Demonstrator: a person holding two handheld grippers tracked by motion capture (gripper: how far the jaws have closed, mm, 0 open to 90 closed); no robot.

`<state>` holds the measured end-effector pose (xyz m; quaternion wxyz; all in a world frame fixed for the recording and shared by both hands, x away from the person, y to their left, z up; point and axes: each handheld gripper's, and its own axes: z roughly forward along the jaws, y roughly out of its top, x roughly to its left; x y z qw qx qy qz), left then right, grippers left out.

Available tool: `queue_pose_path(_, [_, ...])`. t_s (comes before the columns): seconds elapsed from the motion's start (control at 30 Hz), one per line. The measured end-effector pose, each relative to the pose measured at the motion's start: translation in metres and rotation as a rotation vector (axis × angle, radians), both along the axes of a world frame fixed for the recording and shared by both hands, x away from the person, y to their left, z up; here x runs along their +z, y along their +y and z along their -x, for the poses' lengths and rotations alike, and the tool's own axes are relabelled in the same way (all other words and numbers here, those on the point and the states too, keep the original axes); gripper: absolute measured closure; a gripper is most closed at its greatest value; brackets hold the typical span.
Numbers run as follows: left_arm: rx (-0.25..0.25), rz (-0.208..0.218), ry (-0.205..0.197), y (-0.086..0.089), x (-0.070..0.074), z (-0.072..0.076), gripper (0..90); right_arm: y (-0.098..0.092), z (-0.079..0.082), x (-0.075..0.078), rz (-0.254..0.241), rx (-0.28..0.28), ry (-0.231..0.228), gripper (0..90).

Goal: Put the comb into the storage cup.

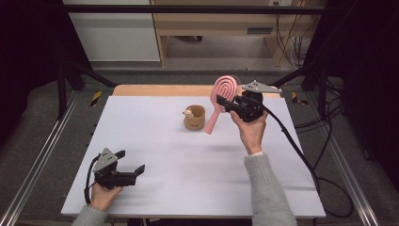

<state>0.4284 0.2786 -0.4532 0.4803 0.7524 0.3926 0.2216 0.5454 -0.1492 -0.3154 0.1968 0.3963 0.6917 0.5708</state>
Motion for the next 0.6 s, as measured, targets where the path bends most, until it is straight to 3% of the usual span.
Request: queue_pose_path(0.6, [0.002,-0.004,0.0,0.0,-0.001,-0.001,2.3,0.007,-0.014,0.003,-0.003,-0.027,-0.007,63.7])
